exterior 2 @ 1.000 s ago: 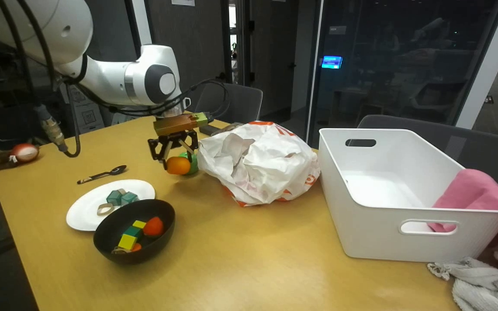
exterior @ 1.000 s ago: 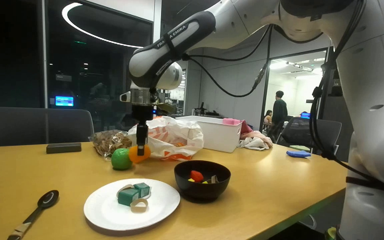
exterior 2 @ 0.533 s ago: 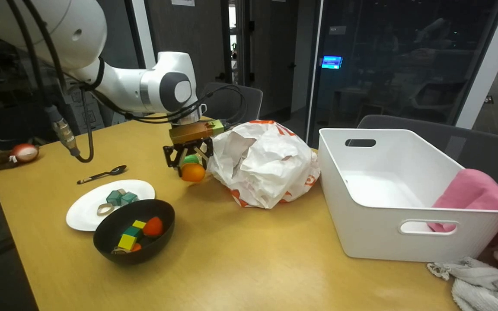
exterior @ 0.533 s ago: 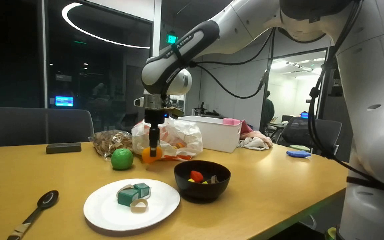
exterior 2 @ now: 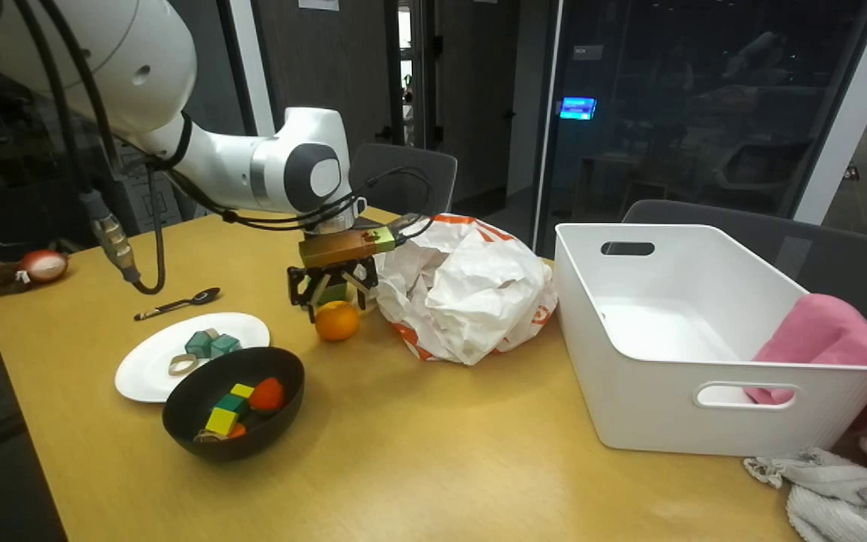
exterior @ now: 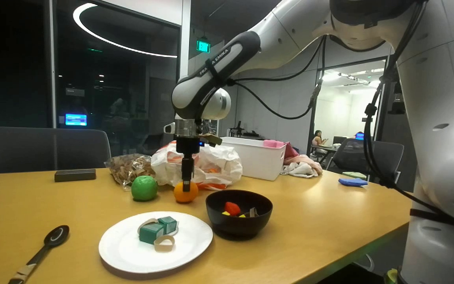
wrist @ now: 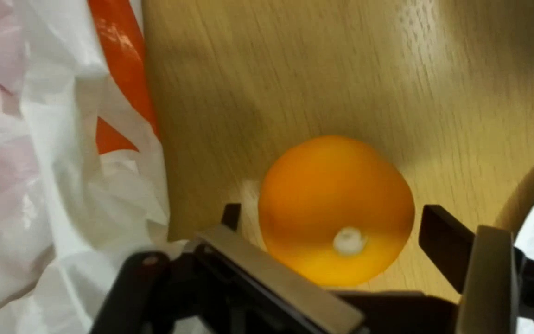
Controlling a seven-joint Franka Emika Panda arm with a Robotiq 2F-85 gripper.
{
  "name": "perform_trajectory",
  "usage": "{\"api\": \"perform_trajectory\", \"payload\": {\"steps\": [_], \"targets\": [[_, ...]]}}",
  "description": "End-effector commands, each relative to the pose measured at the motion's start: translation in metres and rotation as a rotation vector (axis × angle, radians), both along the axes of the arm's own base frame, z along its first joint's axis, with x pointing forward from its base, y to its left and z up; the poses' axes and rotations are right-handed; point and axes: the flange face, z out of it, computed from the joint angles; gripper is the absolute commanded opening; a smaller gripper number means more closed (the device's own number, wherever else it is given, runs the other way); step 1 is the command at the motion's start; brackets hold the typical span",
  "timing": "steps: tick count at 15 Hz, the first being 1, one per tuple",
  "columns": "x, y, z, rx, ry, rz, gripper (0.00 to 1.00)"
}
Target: Remove the apple, orange and yellow container from the plastic bag.
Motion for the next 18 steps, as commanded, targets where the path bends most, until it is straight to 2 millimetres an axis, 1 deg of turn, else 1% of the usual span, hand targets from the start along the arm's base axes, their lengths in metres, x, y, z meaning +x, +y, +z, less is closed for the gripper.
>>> {"api": "perform_trajectory", "payload": {"steps": [1,2,3,5,7,9,10,11,12,14,18], "targets": [[-0.004,0.001,0.008,0.032,-0.009,-0.012,1.0],[-0.004,0.003,0.013,0.038,-0.018,-0.012,1.0],[-0.003,0.005,0.022,0.05,-0.039,-0.015,1.0],[0.0,0.008,0.052,0.074,-0.093,-0.028,1.0],[0.003,0.008,0.085,0.103,-0.158,-0.058,1.0],[0.009,0.002,0.119,0.136,-0.224,-0.122,1.0],[0.012,-0.003,0.132,0.163,-0.23,-0.17,1.0],[0.016,-0.009,0.141,0.17,-0.249,-0.216,1.0],[0.02,-0.016,0.146,0.165,-0.267,-0.254,1.0],[0.029,-0.032,0.143,0.133,-0.268,-0.344,1.0],[0.046,-0.056,0.11,0.104,-0.264,-0.561,1.0]]}}
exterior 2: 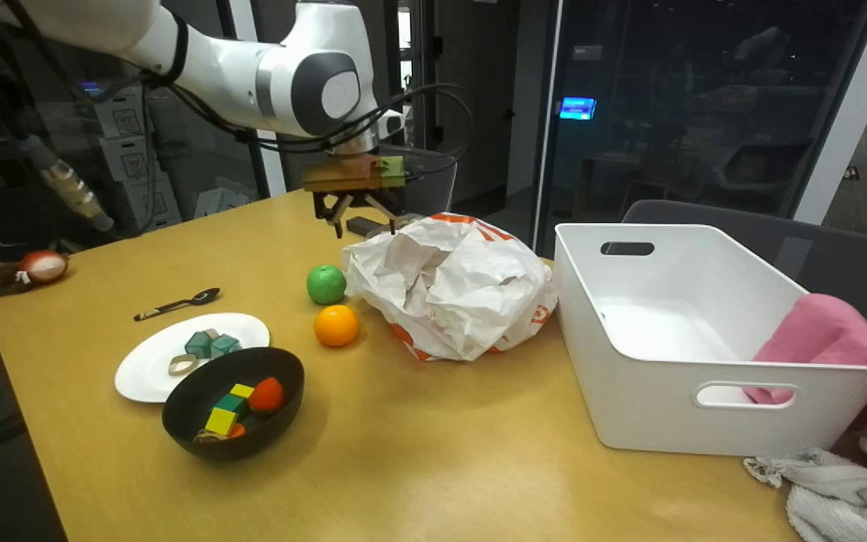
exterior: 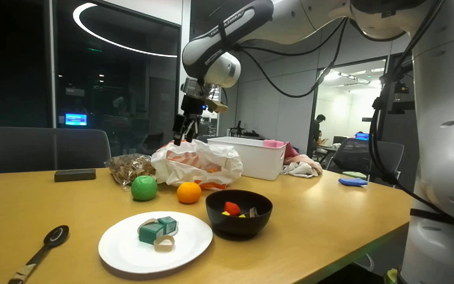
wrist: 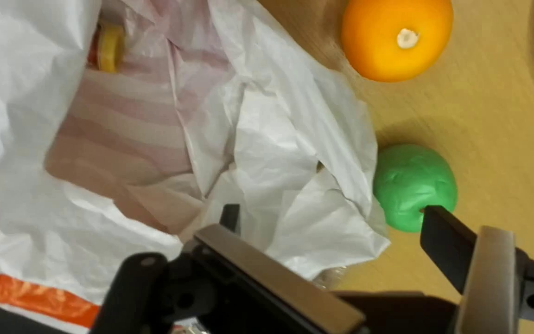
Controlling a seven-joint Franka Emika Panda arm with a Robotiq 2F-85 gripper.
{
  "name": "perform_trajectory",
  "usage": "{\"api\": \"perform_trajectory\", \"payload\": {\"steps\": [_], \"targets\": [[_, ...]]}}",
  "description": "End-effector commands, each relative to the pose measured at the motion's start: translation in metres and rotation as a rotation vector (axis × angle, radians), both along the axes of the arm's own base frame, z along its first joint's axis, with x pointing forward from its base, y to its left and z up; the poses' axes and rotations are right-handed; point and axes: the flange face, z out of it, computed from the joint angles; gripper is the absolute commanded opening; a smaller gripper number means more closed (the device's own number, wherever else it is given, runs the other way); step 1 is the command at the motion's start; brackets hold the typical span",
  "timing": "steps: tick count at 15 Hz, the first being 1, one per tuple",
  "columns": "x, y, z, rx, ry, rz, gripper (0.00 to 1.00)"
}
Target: Remove the apple, orange and yellow container from the plastic bag.
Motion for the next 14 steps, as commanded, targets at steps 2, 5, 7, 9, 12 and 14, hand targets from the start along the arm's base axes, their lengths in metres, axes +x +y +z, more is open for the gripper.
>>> {"api": "perform_trajectory", "payload": {"steps": [2,5,7,9,12,14], "targets": [[0.03,-0.02,-0.03,0.022,-0.017,-0.255,1.0],[0.048,-0.03,-0.043,0.07,-0.044,-0.41,1.0],[0.057,-0.04,-0.045,0.07,-0.1,-0.497,1.0],[0.062,-0.056,-0.041,0.056,-0.156,-0.581,1.0],[0.06,-0.086,-0.041,0.013,-0.203,-0.72,1.0],[0.052,-0.099,-0.044,-0.013,-0.173,-0.797,1.0]]}}
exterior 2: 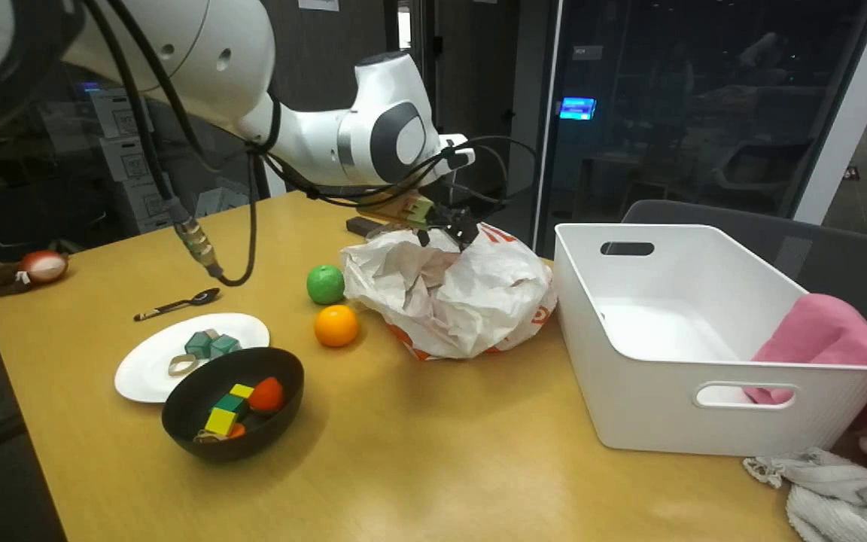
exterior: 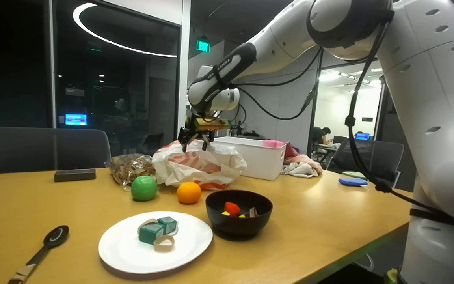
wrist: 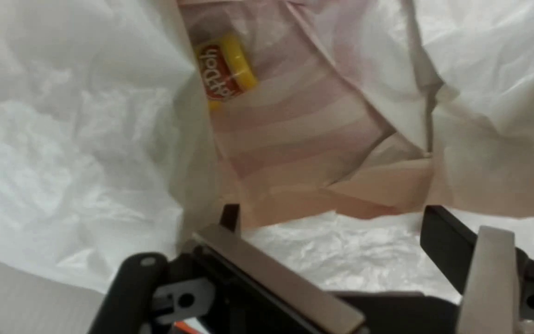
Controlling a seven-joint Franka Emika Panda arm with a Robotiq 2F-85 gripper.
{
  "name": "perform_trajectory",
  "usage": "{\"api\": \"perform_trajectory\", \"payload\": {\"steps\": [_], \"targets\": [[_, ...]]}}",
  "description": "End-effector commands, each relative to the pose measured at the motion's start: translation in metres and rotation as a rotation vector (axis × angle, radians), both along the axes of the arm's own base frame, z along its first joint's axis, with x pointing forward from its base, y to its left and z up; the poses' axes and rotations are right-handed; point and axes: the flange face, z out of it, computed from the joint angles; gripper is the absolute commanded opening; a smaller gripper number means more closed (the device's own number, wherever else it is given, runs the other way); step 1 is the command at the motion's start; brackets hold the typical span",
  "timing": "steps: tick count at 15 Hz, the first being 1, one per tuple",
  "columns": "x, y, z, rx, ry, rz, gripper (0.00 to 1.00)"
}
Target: Remove the apple, orange and yellow container from the plastic bag.
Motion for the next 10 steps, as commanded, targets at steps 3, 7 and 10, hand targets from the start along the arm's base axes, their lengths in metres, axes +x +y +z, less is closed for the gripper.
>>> {"api": "perform_trajectory", "payload": {"steps": [3,7,10], "targets": [[-0.014,-0.011,-0.009,0.012,0.072,-0.136,1.0],[-0.025,0.011,-0.027,0.04,0.176,-0.111,1.0],[-0.025,0.009,-0.037,0.013,0.2,-0.123,1.0]]}}
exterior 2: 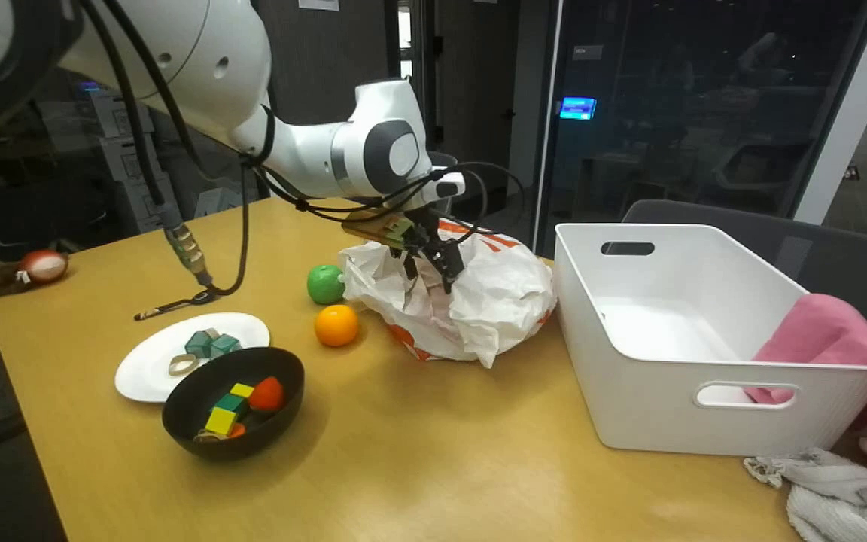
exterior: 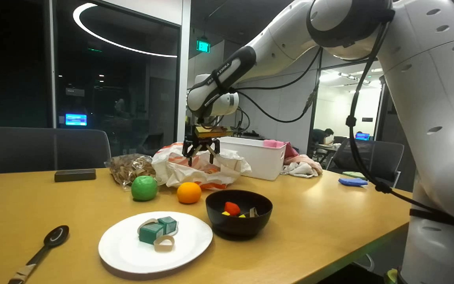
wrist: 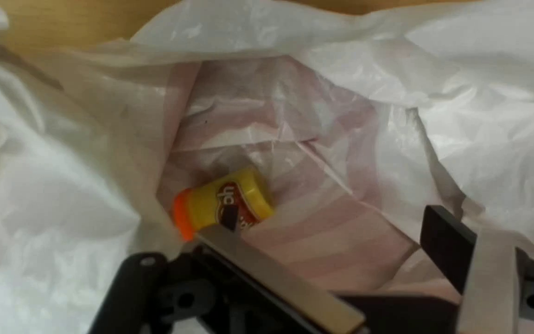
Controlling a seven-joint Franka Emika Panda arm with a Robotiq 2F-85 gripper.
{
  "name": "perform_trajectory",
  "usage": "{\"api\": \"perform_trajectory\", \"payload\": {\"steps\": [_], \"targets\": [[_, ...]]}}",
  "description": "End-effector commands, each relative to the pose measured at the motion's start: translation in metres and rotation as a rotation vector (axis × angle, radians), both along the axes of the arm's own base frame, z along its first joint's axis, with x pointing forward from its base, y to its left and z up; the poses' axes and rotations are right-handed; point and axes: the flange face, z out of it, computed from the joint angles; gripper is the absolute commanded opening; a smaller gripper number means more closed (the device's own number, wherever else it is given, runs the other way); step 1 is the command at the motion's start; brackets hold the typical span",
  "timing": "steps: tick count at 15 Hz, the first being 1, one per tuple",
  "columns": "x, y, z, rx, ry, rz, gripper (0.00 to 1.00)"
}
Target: Remove the apple, orange and yellow container from the plastic bag.
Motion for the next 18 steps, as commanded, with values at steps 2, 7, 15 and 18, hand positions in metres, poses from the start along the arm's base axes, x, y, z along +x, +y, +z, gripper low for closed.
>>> {"api": "perform_trajectory", "payload": {"steps": [2,7,15,18], "targets": [[-0.001,-0.01,0.001,-0.039,-0.001,-0.035,1.0],[0.004,-0.03,-0.001,-0.051,0.009,-0.062,1.0],[0.0,-0.03,-0.016,-0.036,0.04,-0.053,1.0],[0.005,-0.037,-0.026,-0.035,0.052,-0.066,1.0]]}}
